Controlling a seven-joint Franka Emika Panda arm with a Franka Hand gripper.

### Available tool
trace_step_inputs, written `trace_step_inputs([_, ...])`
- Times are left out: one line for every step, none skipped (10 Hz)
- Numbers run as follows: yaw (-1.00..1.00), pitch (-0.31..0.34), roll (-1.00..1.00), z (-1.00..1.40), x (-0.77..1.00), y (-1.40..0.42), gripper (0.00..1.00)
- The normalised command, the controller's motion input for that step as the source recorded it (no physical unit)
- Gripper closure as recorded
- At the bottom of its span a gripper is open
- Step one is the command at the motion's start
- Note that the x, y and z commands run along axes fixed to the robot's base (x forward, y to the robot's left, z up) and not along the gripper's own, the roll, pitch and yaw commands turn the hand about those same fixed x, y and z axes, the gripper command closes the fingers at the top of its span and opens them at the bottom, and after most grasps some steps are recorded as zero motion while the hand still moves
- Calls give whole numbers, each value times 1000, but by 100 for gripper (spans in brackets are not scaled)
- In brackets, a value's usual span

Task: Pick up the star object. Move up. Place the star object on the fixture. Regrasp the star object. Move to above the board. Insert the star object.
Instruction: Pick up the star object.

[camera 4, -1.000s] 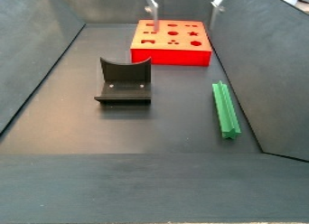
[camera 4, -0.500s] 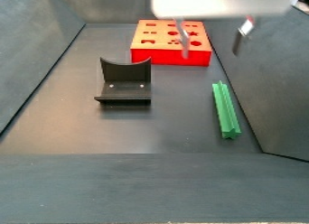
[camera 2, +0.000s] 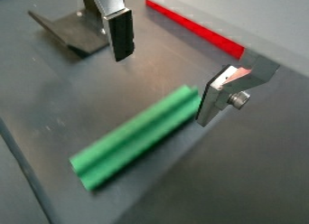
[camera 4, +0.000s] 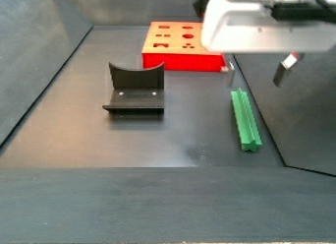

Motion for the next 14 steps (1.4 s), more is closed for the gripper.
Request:
trace_step_inputs([-337, -76, 276, -674, -183, 423, 0])
trace_step_inputs([-291, -67, 249, -674, -189, 454, 0])
trace_step_inputs([-266, -56, 241, -660, -151, 389, 0])
trace_step_inputs([-334, -24, 279, -669, -37, 63, 0])
trace_step_inputs([-257, -69, 254, -534, 0, 34, 0])
trace_step_inputs([0, -43, 0, 0, -37, 0, 0])
trace_step_inputs([0, 0, 0, -40, 43, 71, 0])
trace_step_inputs([0, -116, 20, -466, 217, 0, 0])
trace_step_inputs([0, -177, 11, -591, 371, 0, 0])
trace_step_inputs([0, -173, 4, -566, 451, 0, 0])
trace_step_inputs([17, -180, 0, -529, 437, 0, 0])
trace_step_inputs([0, -211, 0, -531, 326, -17, 0])
trace_step_inputs([9, -154, 0, -289, 146, 0, 0])
trace_step_inputs([0, 0, 0, -126, 20, 0, 0])
